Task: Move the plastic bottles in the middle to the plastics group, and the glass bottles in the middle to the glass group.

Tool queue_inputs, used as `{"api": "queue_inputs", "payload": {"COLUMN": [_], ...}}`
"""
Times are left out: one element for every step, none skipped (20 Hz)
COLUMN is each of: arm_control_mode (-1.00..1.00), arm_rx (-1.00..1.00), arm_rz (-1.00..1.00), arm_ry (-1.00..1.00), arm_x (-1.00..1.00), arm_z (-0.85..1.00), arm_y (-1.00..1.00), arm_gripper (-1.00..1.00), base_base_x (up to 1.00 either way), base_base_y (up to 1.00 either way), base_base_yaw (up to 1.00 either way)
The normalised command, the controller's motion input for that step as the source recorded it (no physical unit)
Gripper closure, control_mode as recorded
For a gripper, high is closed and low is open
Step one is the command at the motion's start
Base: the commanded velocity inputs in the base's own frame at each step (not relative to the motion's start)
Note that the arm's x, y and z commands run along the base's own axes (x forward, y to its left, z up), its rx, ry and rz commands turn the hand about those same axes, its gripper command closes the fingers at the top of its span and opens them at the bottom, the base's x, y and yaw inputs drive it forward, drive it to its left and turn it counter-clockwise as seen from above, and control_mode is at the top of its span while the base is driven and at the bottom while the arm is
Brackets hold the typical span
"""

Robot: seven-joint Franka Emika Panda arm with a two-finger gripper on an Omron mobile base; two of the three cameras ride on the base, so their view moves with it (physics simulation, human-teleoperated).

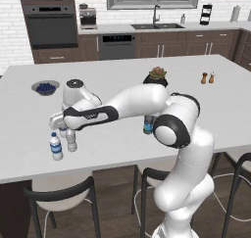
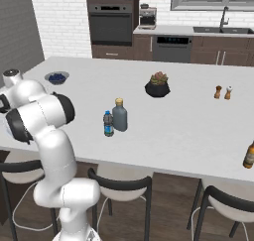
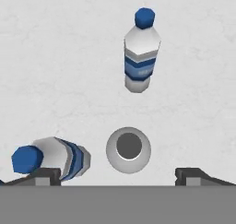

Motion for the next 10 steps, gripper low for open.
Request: {"api": "queue_inputs", "payload": {"arm_control_mode": [-1.0, -1.0, -1.0, -1.0, -1.0, -1.0, -1.0, -1.0, -1.0, -1.0], "arm_rx": [0.0, 0.0, 0.0, 0.0, 0.0, 0.0, 0.0, 0.0, 0.0, 0.0], "arm_rz": [0.0, 0.0, -0.01, -0.03, -0.05, -0.07, -0.08, -0.09, -0.09, -0.09], "arm_ry": [0.0, 0.0, 0.0, 0.0, 0.0, 0.0, 0.01, 0.01, 0.02, 0.02], "arm_x": [-0.06, -0.03, -0.01, -0.04, -0.04, -0.06, -0.06, -0.09, -0.11, -0.15], "arm_z": [0.41, 0.37, 0.34, 0.34, 0.31, 0.3, 0.27, 0.26, 0.23, 0.2], "arm_y": [-0.16, -0.24, -0.38, -0.44, -0.54, -0.6, -0.6, -0.64, -0.66, -0.67], "arm_gripper": [-1.0, -1.0, -1.0, -1.0, -1.0, -1.0, -1.0, -1.0, -1.0, -1.0], "base_base_x": [0.0, 0.0, 0.0, 0.0, 0.0, 0.0, 0.0, 0.0, 0.0, 0.0], "base_base_y": [0.0, 0.0, 0.0, 0.0, 0.0, 0.0, 0.0, 0.0, 0.0, 0.0], "base_base_yaw": [0.0, 0.0, 0.0, 0.0, 0.0, 0.0, 0.0, 0.0, 0.0, 0.0]}}
